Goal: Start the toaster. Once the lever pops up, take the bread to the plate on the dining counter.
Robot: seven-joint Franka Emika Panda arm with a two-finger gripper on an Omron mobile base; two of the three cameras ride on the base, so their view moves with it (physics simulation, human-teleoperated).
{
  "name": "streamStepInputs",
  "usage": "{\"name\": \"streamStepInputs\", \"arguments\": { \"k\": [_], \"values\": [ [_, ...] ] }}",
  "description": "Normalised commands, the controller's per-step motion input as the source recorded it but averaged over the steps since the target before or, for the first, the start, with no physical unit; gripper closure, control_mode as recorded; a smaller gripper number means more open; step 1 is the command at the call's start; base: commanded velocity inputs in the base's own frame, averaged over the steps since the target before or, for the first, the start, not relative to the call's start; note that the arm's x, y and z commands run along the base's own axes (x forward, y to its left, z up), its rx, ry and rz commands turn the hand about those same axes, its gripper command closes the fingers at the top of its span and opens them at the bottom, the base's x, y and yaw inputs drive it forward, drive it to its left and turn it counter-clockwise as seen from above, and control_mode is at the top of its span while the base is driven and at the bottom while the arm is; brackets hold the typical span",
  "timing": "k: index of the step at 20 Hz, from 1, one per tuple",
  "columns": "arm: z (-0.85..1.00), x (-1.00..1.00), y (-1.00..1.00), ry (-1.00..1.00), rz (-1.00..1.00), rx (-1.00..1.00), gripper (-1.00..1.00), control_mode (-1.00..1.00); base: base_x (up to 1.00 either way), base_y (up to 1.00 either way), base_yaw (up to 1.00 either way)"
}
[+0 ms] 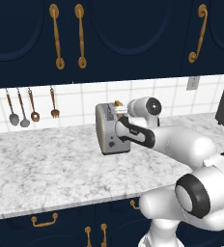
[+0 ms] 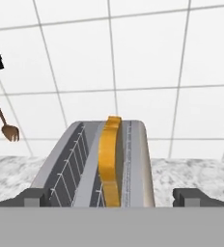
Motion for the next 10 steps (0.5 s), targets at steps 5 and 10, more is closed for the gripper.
{"name": "streamStepInputs", "arguments": {
  "k": [5,10],
  "values": [
    [-0.04,0.23,0.00,0.00,0.00,0.00,-1.00,-1.00,0.00,0.00,0.00],
    [-0.10,0.04,0.04,0.00,0.00,0.00,-1.00,-1.00,0.00,0.00,0.00]
  ]
}}
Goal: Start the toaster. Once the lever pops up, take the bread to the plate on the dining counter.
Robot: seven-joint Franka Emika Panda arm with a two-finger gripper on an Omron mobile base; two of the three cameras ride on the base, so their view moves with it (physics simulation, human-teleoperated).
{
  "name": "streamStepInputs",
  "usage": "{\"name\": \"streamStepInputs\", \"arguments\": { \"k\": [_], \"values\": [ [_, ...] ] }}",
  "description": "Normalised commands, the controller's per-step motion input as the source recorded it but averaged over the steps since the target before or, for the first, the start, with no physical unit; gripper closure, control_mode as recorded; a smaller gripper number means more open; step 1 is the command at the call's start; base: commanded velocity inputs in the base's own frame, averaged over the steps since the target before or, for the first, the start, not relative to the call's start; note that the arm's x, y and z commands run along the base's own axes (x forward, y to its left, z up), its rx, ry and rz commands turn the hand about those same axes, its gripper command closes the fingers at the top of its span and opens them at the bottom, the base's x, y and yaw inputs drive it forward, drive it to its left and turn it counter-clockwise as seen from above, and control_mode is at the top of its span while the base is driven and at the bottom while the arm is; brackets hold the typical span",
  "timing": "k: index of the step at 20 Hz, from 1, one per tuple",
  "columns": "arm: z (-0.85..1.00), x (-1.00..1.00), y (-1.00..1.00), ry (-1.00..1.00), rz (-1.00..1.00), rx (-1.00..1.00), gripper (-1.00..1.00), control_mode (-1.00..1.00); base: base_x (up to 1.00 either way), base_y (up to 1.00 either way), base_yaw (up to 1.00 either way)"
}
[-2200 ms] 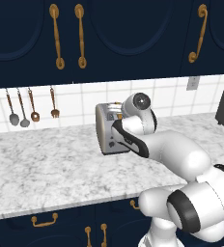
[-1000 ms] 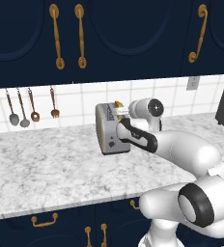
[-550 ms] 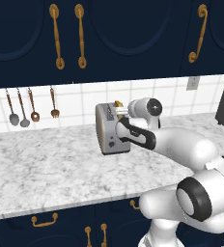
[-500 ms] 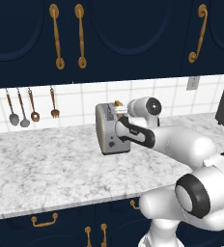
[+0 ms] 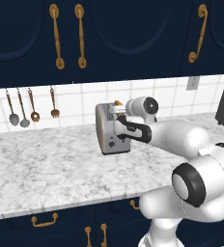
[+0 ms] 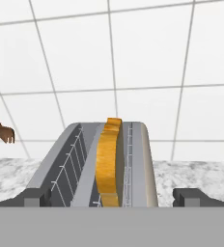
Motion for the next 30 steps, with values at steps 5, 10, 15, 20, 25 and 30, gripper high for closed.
{"name": "streamStepInputs", "arguments": {
  "k": [5,10,15,20,25,30],
  "values": [
    [-0.14,0.09,0.02,-0.02,0.00,0.00,-1.00,-1.00,0.00,0.00,0.00],
    [-0.13,0.17,0.01,-0.01,-0.01,0.00,-1.00,-1.00,0.00,0.00,0.00],
    [-0.09,0.16,0.02,-0.01,-0.01,0.00,-1.00,-1.00,0.00,0.00,0.00],
    [-0.12,0.14,0.06,-0.01,-0.02,0.00,-1.00,-1.00,0.00,0.00,0.00],
    [-0.17,0.12,0.13,-0.01,-0.01,-0.01,-1.00,-1.00,0.00,0.00,0.00],
    [-0.09,0.11,0.10,0.00,-0.02,-0.01,-1.00,-1.00,0.00,0.00,0.00]
  ]
}}
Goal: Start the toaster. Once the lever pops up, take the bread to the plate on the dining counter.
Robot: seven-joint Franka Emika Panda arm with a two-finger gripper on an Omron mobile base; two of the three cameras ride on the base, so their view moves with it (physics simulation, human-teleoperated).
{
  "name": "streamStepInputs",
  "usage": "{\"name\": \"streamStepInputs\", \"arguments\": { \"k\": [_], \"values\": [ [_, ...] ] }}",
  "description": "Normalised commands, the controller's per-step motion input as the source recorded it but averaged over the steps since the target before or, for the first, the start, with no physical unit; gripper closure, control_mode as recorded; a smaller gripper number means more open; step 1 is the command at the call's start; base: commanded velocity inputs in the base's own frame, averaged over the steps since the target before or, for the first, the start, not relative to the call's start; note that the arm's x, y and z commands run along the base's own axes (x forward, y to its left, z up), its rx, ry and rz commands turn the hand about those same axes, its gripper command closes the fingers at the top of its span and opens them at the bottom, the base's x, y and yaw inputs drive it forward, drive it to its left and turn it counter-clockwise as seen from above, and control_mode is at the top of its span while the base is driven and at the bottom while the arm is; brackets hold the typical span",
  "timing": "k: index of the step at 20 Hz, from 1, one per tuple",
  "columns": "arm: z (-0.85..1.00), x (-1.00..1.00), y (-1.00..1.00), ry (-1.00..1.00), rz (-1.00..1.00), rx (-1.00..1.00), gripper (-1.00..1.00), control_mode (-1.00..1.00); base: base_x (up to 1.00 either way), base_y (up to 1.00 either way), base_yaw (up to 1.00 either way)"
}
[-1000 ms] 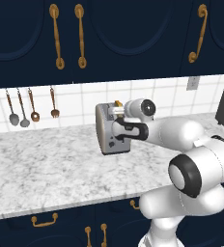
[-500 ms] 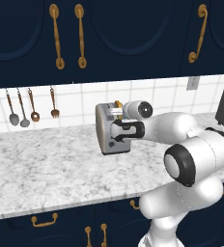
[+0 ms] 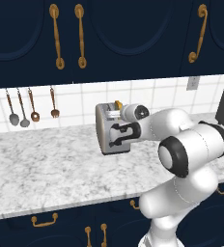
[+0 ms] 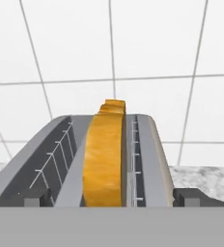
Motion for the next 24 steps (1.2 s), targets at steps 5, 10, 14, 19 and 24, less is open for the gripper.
{"name": "streamStepInputs", "arguments": {
  "k": [5,10,14,19,24],
  "values": [
    [0.00,0.09,0.00,0.00,-0.04,0.00,1.00,-1.00,0.00,0.00,0.00],
    [0.00,0.00,0.00,0.00,-0.01,0.00,1.00,-1.00,0.00,0.00,0.00],
    [0.00,0.00,0.00,0.00,0.00,0.00,1.00,-1.00,0.00,0.00,0.00],
    [0.18,0.00,0.00,0.00,0.00,0.00,1.00,-1.00,0.00,0.00,0.00],
    [0.14,0.00,-0.01,0.00,0.00,0.00,1.00,-1.00,0.00,0.00,0.00]
  ]
}}
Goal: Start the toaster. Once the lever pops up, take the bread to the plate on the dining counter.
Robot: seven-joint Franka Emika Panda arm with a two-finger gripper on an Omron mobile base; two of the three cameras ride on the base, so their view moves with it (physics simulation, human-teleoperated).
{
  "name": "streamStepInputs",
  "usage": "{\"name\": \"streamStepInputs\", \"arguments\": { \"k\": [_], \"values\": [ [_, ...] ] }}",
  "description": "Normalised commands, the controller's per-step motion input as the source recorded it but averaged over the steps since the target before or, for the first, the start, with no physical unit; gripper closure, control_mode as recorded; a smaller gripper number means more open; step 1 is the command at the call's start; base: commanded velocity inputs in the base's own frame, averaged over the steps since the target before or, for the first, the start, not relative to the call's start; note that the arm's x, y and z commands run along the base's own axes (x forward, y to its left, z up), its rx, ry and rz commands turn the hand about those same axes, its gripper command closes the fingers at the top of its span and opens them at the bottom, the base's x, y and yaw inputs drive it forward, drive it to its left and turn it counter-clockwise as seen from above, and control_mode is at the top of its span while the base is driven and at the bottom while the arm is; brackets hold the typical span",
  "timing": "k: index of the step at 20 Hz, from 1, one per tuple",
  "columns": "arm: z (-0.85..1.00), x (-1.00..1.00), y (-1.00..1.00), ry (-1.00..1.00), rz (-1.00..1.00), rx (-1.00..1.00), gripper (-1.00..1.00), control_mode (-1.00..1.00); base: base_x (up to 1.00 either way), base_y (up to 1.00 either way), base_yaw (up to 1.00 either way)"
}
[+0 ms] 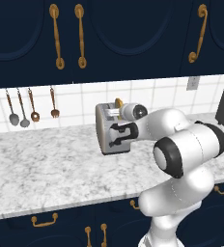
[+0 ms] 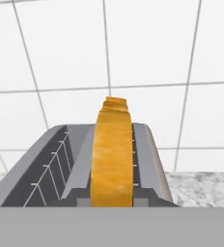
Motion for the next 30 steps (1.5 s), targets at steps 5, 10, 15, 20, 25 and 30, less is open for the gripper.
{"name": "streamStepInputs", "arguments": {
  "k": [5,10,15,20,25,30],
  "values": [
    [0.51,-0.02,0.00,0.00,0.00,0.00,1.00,-1.00,0.00,0.00,0.00],
    [0.40,-0.27,0.00,0.00,0.00,0.00,1.00,-1.00,0.00,0.00,0.00],
    [0.30,-0.68,0.00,0.00,0.00,0.00,1.00,-1.00,0.00,0.00,0.00],
    [0.36,-0.84,0.01,0.00,0.00,0.00,1.00,-1.00,0.00,0.00,0.00],
    [0.51,-0.78,0.00,0.11,-0.03,0.00,1.00,-1.00,0.00,0.00,0.00],
    [0.46,-0.73,-0.01,0.21,-0.07,0.00,1.00,-1.00,0.00,0.00,0.00]
  ]
}}
